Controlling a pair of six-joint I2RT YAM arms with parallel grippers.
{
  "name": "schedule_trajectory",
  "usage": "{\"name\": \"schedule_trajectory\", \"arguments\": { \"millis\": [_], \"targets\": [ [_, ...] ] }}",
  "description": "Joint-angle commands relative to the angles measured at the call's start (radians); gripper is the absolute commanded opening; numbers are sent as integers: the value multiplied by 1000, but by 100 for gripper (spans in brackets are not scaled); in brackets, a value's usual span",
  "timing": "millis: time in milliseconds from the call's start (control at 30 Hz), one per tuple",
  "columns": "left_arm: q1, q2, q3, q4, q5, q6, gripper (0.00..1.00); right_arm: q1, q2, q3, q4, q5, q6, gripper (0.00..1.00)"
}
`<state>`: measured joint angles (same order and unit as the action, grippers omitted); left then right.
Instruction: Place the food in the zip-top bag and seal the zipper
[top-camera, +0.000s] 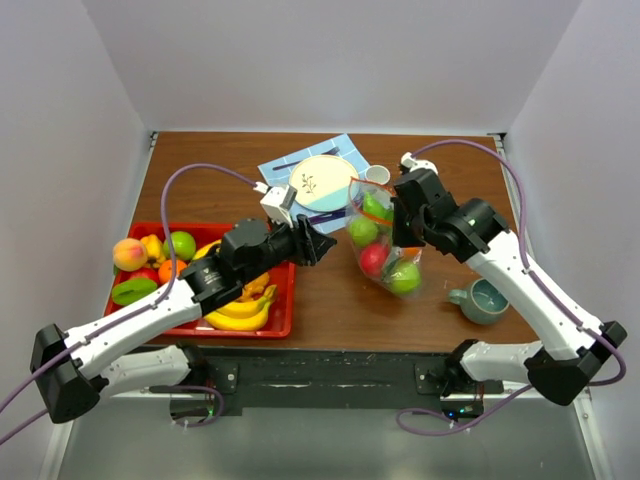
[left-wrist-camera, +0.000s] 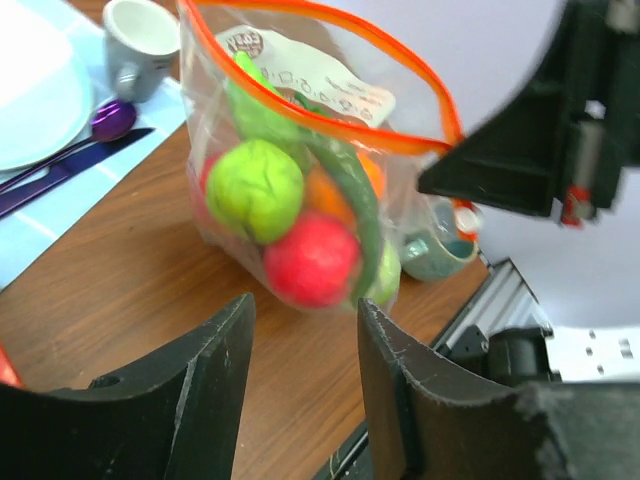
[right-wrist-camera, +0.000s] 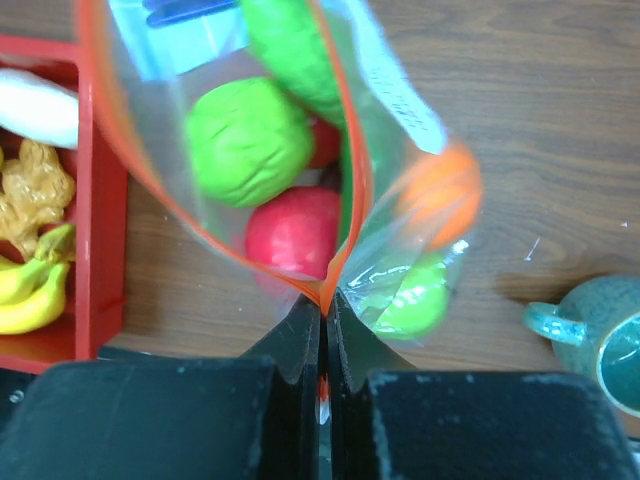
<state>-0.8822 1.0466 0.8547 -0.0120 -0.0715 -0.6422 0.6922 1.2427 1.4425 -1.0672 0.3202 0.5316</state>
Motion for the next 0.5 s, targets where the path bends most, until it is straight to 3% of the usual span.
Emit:
{"name": "schedule_trajectory", "arguments": {
  "millis": [0,100,300,467],
  "targets": [
    [-70,-42,-20,145,25,120,49,-40,-26,22,10,-96,54,0],
    [-150,-28,-32,179,-29,170,47,-52,-31,24,26,-150,111,0],
    [-311,21,-167,444,-268,248,38,-56,-16,21,21,-210,277,0],
    [-386,117,-224,658,-392,350,38,-59,15,35,-16,-286,401,0]
  ]
}}
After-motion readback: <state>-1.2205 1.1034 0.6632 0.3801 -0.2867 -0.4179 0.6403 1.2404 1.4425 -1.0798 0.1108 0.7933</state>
